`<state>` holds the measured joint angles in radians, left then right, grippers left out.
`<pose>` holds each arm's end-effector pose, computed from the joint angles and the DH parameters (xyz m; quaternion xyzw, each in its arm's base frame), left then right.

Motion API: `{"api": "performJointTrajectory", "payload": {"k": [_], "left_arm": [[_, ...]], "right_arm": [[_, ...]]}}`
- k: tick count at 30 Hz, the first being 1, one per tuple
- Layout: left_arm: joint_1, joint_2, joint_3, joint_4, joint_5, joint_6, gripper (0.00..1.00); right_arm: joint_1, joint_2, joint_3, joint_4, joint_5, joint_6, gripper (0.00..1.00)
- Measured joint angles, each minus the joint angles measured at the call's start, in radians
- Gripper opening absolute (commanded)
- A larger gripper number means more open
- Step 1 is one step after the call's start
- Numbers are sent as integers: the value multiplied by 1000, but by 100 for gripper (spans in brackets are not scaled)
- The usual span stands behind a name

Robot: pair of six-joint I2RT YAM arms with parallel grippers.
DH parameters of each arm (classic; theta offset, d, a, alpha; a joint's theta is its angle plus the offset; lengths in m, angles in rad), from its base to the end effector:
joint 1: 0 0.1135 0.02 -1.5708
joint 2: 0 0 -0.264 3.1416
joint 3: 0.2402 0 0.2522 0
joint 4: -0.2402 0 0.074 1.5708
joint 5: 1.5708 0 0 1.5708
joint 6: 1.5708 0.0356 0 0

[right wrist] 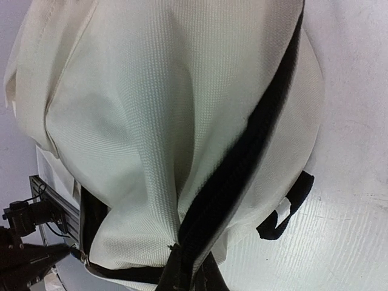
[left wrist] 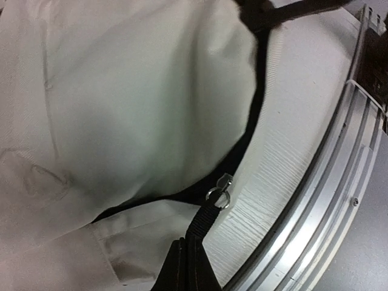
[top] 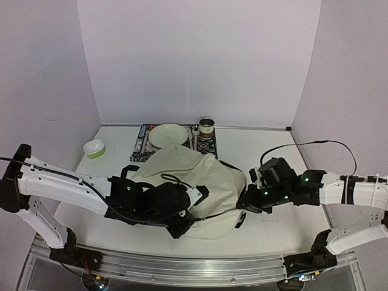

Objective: Pack the student bag
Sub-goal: Zip the largest pocket of the bag.

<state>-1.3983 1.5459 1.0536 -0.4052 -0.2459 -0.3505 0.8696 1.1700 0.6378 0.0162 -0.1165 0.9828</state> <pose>0.0644 -0.3190 0.2297 0.4335 0.8314 -0.1772 0.2991 0.1605 0.1965 0.2300 0.0196 0.8629 0.4318 0.2617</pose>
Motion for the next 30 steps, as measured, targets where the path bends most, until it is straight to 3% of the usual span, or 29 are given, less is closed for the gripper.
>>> {"api": "performJointTrajectory", "payload": {"k": [9,19,30], "left_arm": [[117,-94,-132,101,30,-136,0],[121,-53,-132,124,68,-158,0],[123,-37,-185,155,35,-293,0]], "right_arm": [[-149,-89,4,-63,-86,-83,0],[-214,-90,34,-139,-132,-177,0],[-300,-151,51,-223,-162,-228,0]]}}
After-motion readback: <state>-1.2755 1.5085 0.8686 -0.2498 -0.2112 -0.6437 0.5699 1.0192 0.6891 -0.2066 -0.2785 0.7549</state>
